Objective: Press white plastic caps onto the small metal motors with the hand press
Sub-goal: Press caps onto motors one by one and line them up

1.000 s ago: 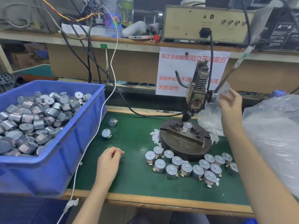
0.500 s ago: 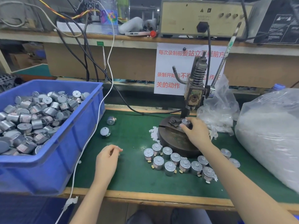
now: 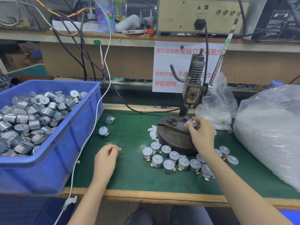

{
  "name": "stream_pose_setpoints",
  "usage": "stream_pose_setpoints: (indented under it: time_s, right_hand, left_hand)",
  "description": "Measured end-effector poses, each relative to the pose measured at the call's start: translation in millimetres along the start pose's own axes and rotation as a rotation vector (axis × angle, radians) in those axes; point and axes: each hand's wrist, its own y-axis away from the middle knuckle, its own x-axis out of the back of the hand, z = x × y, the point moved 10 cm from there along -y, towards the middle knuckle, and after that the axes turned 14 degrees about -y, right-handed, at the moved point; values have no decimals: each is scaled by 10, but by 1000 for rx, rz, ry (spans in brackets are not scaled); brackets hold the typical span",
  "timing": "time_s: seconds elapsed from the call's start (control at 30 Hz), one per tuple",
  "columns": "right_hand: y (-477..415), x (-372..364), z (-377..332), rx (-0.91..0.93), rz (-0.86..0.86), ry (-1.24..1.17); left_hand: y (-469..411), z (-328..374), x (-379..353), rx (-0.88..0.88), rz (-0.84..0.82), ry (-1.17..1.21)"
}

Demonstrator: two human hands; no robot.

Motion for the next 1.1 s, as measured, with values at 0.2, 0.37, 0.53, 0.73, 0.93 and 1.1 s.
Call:
stream_pose_setpoints:
  time_s: [0.2,0.37,0.53,0.73,0.93,1.1]
  right_hand:
    - [10,432,266,-139,103,-58]
    - [58,563,741,-407,-80,220]
    - [120,475,771,-410,-212,340]
    - [202,349,711,-476,-373,466]
    - [309,128,-72,-164,-282,412]
    - [544,-494,-595,2,-402,193]
  left_hand:
    - [-7,7,4,-8,7,-7]
    - [-9,4,2,-16,10,-21]
    - [-8,5,-4,-24,7,-30]
    - [-28,-13,-17,-24,6,-42]
    - [-71,68,-120,-126,-17,-215]
    - [-193,248,-418,-191,-122,-422]
